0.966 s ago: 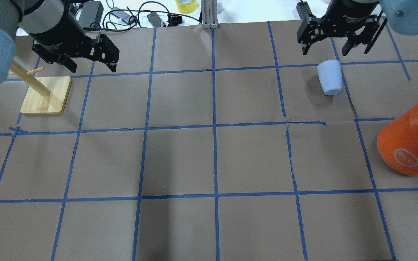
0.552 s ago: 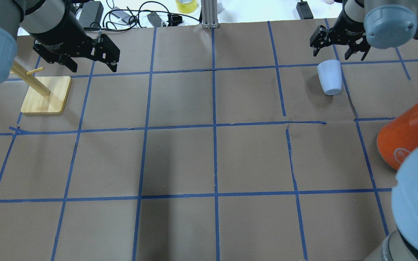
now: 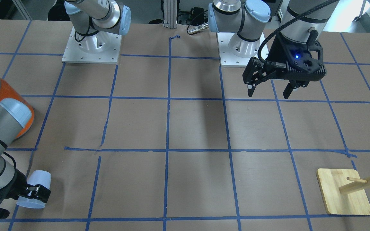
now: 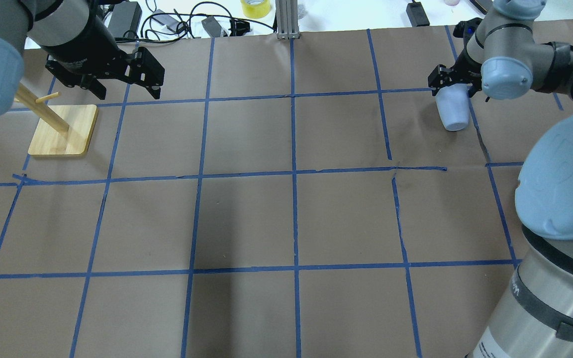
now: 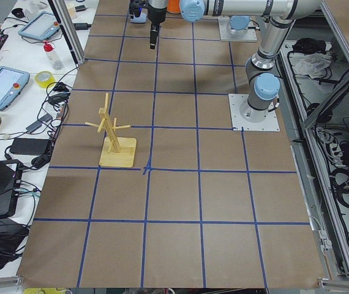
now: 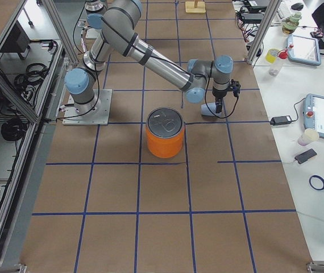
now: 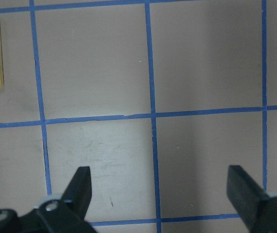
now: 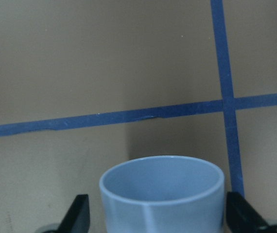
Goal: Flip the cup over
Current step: 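Close the right gripper on the light blue cup and lift it, then carry the cup with the right gripper toward the table center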
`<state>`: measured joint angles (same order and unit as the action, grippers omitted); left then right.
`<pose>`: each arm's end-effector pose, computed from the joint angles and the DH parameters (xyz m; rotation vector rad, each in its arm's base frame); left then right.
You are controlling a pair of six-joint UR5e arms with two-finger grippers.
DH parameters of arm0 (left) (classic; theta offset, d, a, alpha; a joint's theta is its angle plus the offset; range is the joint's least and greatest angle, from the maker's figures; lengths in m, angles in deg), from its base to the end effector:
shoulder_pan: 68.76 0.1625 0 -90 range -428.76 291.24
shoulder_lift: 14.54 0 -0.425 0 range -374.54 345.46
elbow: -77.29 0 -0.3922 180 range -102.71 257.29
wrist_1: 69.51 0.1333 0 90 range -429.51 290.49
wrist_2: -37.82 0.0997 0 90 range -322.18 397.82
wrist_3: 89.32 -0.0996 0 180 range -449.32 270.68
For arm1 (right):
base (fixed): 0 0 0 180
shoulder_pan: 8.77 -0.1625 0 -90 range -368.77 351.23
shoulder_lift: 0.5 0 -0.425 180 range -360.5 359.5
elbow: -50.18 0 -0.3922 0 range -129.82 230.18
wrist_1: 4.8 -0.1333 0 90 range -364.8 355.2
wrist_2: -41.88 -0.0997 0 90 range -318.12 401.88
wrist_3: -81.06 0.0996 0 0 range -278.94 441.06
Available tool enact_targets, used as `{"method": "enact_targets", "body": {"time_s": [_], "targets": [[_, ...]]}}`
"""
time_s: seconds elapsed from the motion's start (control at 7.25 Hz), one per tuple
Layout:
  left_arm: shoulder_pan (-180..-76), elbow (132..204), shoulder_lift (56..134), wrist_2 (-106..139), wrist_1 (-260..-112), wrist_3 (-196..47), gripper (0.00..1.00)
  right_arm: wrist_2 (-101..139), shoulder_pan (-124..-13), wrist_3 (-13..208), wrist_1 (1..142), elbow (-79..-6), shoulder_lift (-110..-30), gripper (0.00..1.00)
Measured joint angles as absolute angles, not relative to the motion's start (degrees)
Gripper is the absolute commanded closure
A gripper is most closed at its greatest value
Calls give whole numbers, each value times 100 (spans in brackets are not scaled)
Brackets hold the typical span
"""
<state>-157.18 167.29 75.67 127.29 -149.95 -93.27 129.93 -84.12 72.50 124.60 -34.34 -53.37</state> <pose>-0.1202 -0.5118 0.5040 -0.0659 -3.1291 0.2563 -0.0455 -0.7143 0.2104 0.1626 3.1237 -0.2182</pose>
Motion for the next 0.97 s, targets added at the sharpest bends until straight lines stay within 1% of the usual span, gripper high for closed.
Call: {"method": "enact_targets", "body": {"time_s": [0.14,0.41,0.55,0.97], "targets": [[-15718,16729,7565,12729,-14997,-9327,0,12994,-8396,7198,12476,-3443,-5260,1],[-15718,16729,7564,12729,-14993,-9327,0,12993,-8391,7142,12483,-3462,-5157,39],[-15718,16729,7564,12729,-14993,-9327,0,12989,-8392,7144,12482,-3466,-5142,44],[-15718,16729,7564,12729,-14993,-9327,0,12972,-8631,7104,12401,-3461,-5346,44]]}}
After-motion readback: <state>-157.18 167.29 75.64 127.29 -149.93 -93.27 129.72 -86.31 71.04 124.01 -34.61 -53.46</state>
